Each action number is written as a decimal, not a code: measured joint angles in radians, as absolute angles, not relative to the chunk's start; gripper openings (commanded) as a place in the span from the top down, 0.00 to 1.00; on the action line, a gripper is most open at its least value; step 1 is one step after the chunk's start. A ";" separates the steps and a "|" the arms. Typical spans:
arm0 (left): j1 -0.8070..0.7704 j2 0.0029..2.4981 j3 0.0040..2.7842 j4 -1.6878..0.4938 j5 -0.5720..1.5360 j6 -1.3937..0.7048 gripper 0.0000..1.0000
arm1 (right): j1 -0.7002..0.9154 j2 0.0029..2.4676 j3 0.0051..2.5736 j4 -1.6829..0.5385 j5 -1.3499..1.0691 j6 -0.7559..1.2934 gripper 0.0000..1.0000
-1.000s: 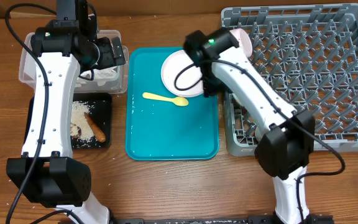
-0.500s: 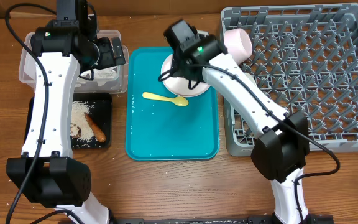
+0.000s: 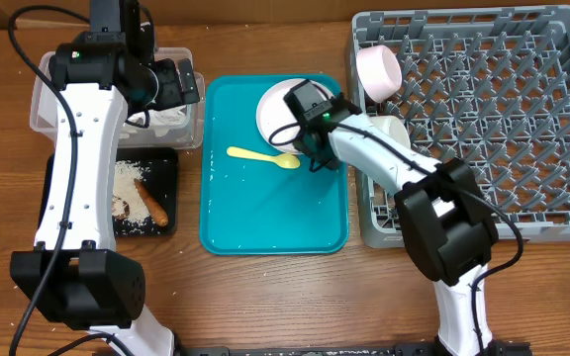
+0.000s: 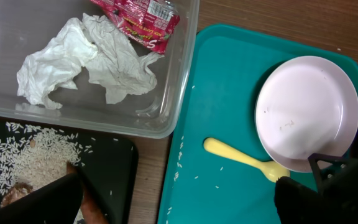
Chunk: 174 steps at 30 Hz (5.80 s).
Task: Sort waste into correct bins and load items into the dishwasher
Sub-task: 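Grasp the pink plate rim with the right gripper, then lift the pink plate and stand it upright in the dish rack, then lower the right gripper onto the yellow spoon and grasp it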
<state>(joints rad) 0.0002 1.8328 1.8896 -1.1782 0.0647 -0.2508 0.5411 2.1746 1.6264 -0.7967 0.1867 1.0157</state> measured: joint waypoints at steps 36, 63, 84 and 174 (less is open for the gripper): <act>0.000 1.833 1.890 -1.178 0.065 -0.251 0.00 | 0.490 1.991 1.891 -0.990 0.173 0.648 0.96; 0.000 1.833 1.890 -1.178 0.065 -0.251 0.00 | 0.225 1.791 1.468 -0.833 1.163 0.611 0.96; 0.000 1.833 1.890 -1.178 0.065 -0.251 0.00 | 0.205 1.795 1.401 -0.631 0.916 0.432 0.06; 0.000 1.833 1.890 -1.178 0.065 -0.251 0.00 | 0.663 2.265 1.691 -0.572 -0.117 0.751 0.51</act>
